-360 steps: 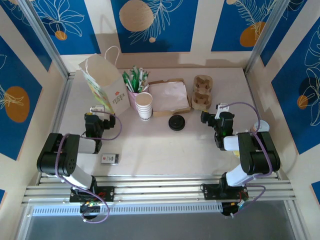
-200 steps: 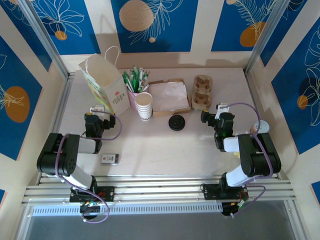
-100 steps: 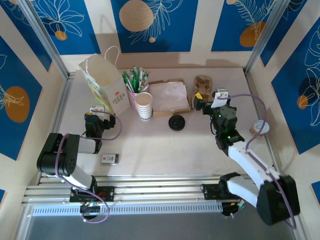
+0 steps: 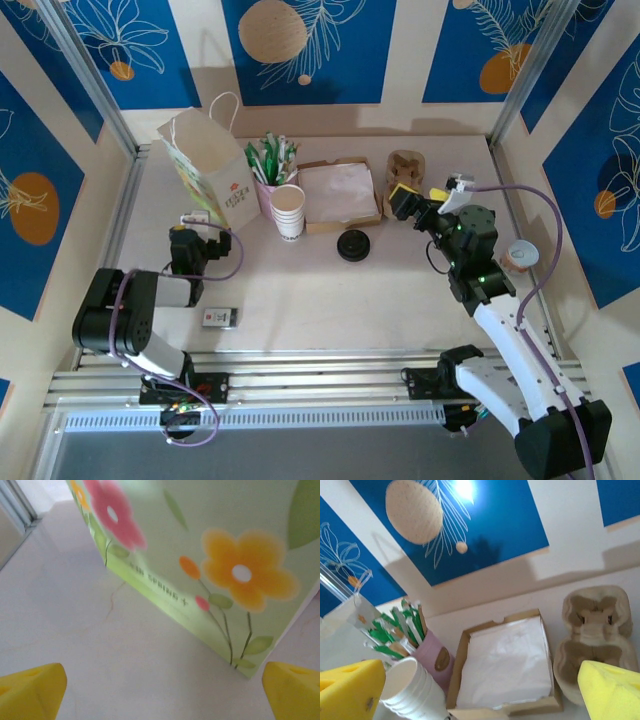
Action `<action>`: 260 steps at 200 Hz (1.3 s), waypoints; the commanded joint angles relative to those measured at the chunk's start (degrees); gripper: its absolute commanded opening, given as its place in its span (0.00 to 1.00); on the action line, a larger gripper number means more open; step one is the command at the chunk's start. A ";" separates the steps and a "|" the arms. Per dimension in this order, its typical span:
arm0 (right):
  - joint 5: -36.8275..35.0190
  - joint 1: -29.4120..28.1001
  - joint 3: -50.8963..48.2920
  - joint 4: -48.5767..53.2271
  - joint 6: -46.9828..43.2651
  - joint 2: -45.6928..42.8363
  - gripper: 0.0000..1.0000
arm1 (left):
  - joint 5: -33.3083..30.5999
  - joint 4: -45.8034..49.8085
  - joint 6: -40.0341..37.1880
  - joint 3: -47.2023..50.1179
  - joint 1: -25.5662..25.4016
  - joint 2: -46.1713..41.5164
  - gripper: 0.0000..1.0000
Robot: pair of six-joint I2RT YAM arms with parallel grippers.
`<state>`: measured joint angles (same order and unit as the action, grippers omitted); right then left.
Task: Pack the takeout coffee
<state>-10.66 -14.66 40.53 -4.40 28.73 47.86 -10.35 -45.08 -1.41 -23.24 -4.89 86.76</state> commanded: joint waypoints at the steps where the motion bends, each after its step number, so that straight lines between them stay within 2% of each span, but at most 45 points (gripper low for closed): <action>1: -0.89 -2.01 2.69 5.87 -1.82 0.00 0.99 | -1.65 17.24 0.35 -9.27 0.23 -6.88 1.00; 15: -1.50 -2.55 2.33 5.52 -2.01 0.60 0.99 | 0.17 23.08 -0.36 -12.38 0.24 -11.31 1.00; 31: -1.28 -2.63 2.69 6.05 -2.10 1.48 0.99 | -1.51 27.35 3.92 -14.95 0.21 -16.37 1.00; 64: -2.20 -2.84 3.89 8.67 -2.98 1.68 0.99 | -7.18 47.50 24.91 -21.44 0.31 -26.06 1.00; 98: -2.04 -3.35 5.37 10.86 -3.49 2.39 0.99 | 6.05 46.42 29.10 -20.23 0.10 -32.76 1.00; 113: -2.26 -3.78 6.26 12.41 -3.79 3.00 0.99 | 7.82 52.37 30.42 -23.60 -0.64 -31.89 1.00; 129: -1.68 -4.62 7.05 13.42 -4.28 3.98 1.00 | 6.36 59.89 31.03 -27.97 -2.92 -29.61 1.00; 171: -3.71 -9.39 9.30 16.08 -7.55 6.99 0.99 | -4.39 76.55 32.17 -39.48 -13.89 -21.37 1.00; 222: -8.34 -15.62 10.33 18.65 -12.13 8.08 0.98 | -9.20 82.50 36.71 -46.37 -23.60 -11.15 0.93; 260: -13.64 -21.38 12.09 21.60 -15.47 8.48 0.98 | -9.91 84.19 38.44 -51.82 -27.16 -3.24 0.91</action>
<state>-19.11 -32.82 50.17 14.72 16.95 56.45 -17.87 35.59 34.72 -71.00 -30.44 80.47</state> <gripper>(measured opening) 0.978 0.919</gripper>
